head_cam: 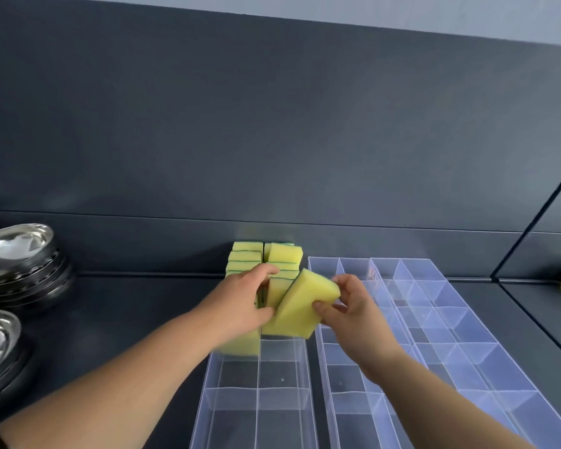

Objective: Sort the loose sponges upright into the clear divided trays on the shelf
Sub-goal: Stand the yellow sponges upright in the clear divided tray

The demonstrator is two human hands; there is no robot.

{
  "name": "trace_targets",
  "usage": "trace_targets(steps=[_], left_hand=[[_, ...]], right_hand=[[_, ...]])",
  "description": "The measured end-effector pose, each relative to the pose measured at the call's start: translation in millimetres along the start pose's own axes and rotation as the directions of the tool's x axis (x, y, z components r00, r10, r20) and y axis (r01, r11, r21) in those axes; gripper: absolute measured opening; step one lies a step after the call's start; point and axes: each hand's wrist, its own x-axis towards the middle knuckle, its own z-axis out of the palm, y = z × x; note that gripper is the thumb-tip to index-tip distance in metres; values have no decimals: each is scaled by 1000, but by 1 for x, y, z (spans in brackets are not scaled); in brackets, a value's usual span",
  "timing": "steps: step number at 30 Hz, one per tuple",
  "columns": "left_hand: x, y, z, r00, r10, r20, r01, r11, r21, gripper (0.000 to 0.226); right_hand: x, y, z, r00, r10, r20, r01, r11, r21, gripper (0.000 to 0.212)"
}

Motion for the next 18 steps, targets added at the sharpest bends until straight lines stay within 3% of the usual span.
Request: trace_targets(steps=[5, 7, 13, 16, 18], left_hand=[[-18, -18, 1, 994, 28, -103, -36, 996, -82, 57], [-23, -23, 6, 994, 34, -99, -43, 995, -87, 59], [-25, -32, 14, 991, 87, -105, -91, 995, -33, 63], [-26, -34, 17, 987, 125, -106, -127, 992, -11, 65], [-26, -34, 18, 984, 144, -109, -145, 989, 1, 65]], right_hand=[[1, -3, 16, 998, -61, -17, 59, 990, -126, 24], [1, -1, 21, 996, -89, -21, 80, 956, -282, 25], [0, -5, 31, 980, -157, 121, 197, 710, -676, 26], [7, -15, 36, 968, -91, 233, 242, 574, -782, 32], [10, -16, 40, 973, -36, 230, 213, 534, -818, 32]])
